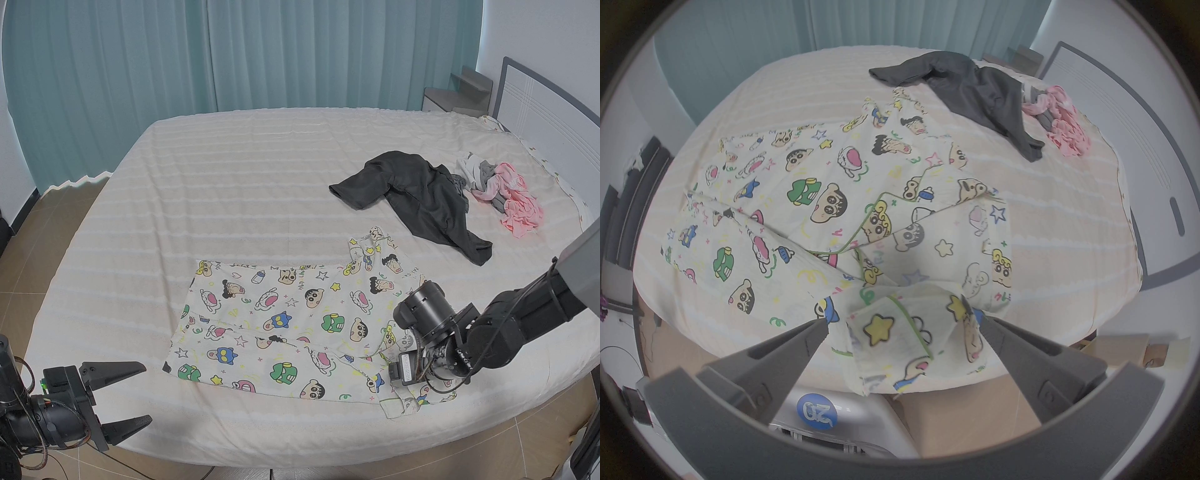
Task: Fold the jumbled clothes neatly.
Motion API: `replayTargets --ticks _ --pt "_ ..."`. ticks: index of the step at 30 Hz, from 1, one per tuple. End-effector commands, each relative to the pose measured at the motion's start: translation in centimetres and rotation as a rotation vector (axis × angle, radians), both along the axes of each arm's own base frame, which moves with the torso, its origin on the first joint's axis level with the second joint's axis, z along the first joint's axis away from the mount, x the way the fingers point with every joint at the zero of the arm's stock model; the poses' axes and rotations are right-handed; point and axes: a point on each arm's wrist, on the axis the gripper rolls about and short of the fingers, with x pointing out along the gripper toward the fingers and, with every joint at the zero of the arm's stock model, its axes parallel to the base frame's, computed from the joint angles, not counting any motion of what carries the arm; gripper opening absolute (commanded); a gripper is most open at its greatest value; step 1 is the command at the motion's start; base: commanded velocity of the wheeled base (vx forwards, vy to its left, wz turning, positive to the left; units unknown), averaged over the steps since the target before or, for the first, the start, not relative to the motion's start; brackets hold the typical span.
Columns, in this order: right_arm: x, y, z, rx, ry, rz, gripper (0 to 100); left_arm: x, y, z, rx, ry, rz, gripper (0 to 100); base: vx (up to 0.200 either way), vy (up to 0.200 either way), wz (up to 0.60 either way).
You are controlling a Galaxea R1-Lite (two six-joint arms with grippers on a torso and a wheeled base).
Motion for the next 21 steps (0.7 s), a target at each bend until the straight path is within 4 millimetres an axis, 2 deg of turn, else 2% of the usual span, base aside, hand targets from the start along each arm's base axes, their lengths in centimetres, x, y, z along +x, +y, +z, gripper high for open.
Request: replayTargets --ticks 1,8,12,21 --pt "1.2 1.6 -1.8 -0.043 0.028 0.017 100 0.0 0.0 0.0 0.000 0.000 0.001 100 0.000 0.000 0.00" --pt "1.6 1.3 -4.0 -0.166 0.034 -0.002 100 0.0 0.0 0.0 0.000 0.000 0.001 100 0.000 0.000 0.00" --pt "1.8 1.1 -3.9 -0.191 0.017 -0.018 100 0.0 0.0 0.0 0.000 0.000 0.001 100 0.000 0.000 0.00" --pt "0.9 0.2 -3.8 -0.249 0.010 -0.033 100 0.0 0.0 0.0 0.000 0.000 0.001 100 0.000 0.000 0.00"
